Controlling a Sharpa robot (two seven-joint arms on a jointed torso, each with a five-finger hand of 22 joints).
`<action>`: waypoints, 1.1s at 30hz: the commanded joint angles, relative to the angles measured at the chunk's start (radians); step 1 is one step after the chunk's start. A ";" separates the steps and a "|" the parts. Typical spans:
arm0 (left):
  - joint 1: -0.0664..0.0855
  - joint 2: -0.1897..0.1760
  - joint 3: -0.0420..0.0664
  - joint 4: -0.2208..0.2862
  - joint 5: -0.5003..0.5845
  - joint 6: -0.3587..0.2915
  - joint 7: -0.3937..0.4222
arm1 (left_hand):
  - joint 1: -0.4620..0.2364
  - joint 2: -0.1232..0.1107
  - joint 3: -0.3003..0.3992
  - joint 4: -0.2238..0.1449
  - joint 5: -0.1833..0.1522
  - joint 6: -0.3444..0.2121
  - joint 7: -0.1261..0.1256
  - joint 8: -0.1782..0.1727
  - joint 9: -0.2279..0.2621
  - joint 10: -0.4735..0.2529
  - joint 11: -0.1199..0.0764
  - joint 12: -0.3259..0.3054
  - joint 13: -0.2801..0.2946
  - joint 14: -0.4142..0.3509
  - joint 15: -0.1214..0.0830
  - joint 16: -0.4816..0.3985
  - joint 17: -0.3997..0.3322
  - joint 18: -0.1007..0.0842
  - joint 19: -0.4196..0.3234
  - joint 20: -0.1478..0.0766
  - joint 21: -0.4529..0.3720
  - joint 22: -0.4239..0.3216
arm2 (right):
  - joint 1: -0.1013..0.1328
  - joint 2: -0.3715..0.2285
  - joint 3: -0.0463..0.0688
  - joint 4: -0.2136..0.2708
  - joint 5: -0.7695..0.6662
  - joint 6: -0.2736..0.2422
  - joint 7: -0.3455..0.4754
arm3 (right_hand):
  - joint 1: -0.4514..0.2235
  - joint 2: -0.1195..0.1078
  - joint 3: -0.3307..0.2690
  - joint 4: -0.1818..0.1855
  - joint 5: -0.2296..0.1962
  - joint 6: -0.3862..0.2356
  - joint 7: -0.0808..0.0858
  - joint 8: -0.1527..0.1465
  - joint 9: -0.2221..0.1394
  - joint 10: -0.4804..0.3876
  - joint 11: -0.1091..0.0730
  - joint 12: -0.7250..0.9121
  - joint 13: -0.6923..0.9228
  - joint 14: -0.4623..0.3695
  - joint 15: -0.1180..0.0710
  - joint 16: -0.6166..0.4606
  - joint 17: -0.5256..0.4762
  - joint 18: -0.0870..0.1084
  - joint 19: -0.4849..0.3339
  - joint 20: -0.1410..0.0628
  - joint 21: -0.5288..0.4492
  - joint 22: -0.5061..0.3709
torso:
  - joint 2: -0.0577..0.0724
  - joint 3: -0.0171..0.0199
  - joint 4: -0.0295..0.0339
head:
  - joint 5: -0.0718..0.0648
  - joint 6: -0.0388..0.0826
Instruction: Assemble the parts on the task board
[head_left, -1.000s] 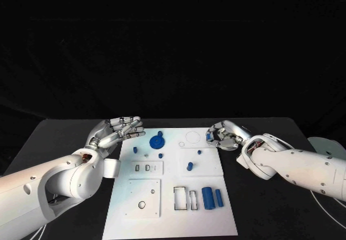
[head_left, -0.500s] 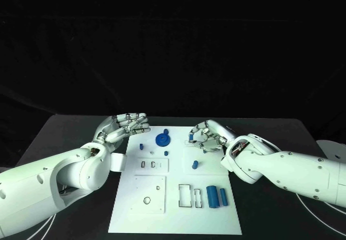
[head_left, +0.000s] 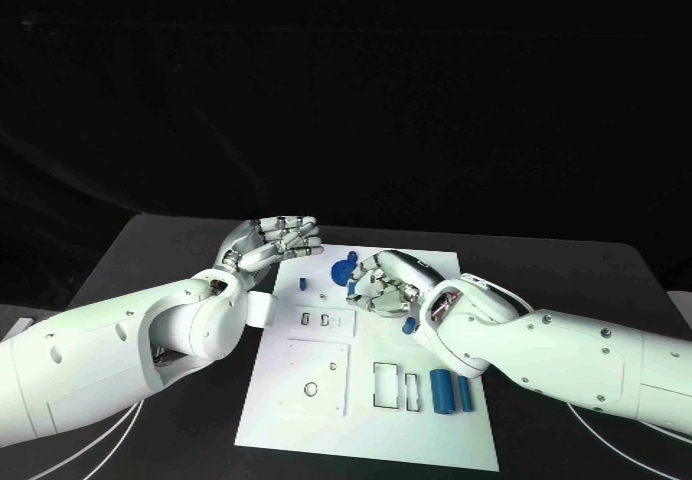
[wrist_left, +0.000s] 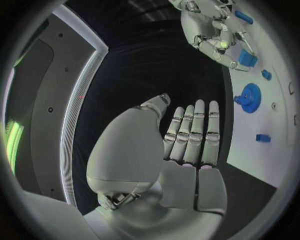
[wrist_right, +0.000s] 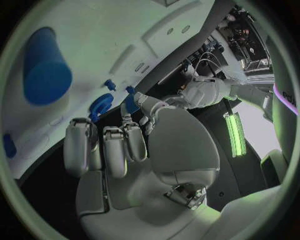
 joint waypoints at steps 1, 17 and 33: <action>0.001 0.004 0.001 -0.001 0.005 0.012 0.009 | -0.006 -0.007 0.006 -0.002 -0.002 0.002 0.027 -0.002 -0.001 0.005 0.001 -0.006 0.000 0.000 0.005 -0.004 0.001 0.014 0.006 0.000 -0.002 -0.001 | -0.007 0.022 -0.003 -0.010 -0.097 0.053 -0.047 | -0.008 -0.002 -0.002 0.005 0.004 0.018 -0.023 0.037 0.031 0.008 0.001 0.004 0.073 0.079 -0.006 0.005 0.141 -0.016 0.000 -0.010 -0.001 0.032 | 0.002 0.0003 -0.0007 | 0.015 -0.005; 0.001 0.006 0.001 -0.001 0.005 0.010 0.008 | -0.006 -0.007 0.006 -0.002 -0.002 0.002 0.027 -0.002 -0.001 0.005 0.001 -0.006 0.000 0.000 0.005 -0.004 0.001 0.014 0.006 0.000 -0.002 -0.001 | -0.035 0.080 -0.011 -0.019 -0.199 0.089 -0.075 | -0.016 -0.011 -0.006 0.007 0.005 0.014 -0.022 0.037 0.032 0.011 0.002 0.006 0.076 0.080 -0.005 0.007 0.146 -0.017 0.003 -0.010 0.002 0.036 | 0.003 0.0024 -0.0030 | 0.048 -0.023; 0.001 0.005 0.001 0.000 0.005 0.011 0.007 | -0.006 -0.007 0.006 -0.002 -0.002 0.002 0.027 -0.002 -0.001 0.005 0.001 -0.006 0.000 0.000 0.005 -0.004 0.001 0.014 0.006 0.000 -0.002 -0.001 | -0.041 0.084 -0.014 -0.025 -0.232 0.093 -0.086 | -0.017 -0.016 -0.008 0.005 0.005 0.011 -0.021 0.037 0.031 0.010 0.002 0.004 0.075 0.080 -0.005 0.006 0.145 -0.017 0.003 -0.010 0.001 0.035 | 0.002 0.0022 -0.0024 | 0.049 -0.028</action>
